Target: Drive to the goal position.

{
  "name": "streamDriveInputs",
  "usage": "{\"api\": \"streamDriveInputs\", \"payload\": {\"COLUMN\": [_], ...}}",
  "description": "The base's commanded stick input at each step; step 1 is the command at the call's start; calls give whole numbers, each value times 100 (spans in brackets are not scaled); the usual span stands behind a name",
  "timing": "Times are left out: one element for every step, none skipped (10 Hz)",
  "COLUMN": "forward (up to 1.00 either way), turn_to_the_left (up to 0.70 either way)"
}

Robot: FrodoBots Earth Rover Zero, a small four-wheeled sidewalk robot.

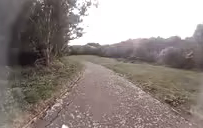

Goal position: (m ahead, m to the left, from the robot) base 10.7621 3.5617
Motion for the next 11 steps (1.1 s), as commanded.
{"api": "streamDriveInputs", "payload": {"forward": [30,30,30,30,30,30,30,30,30,30,30], "turn_to_the_left": [0,0,0,0,0,0,0,0,0,0,0]}}
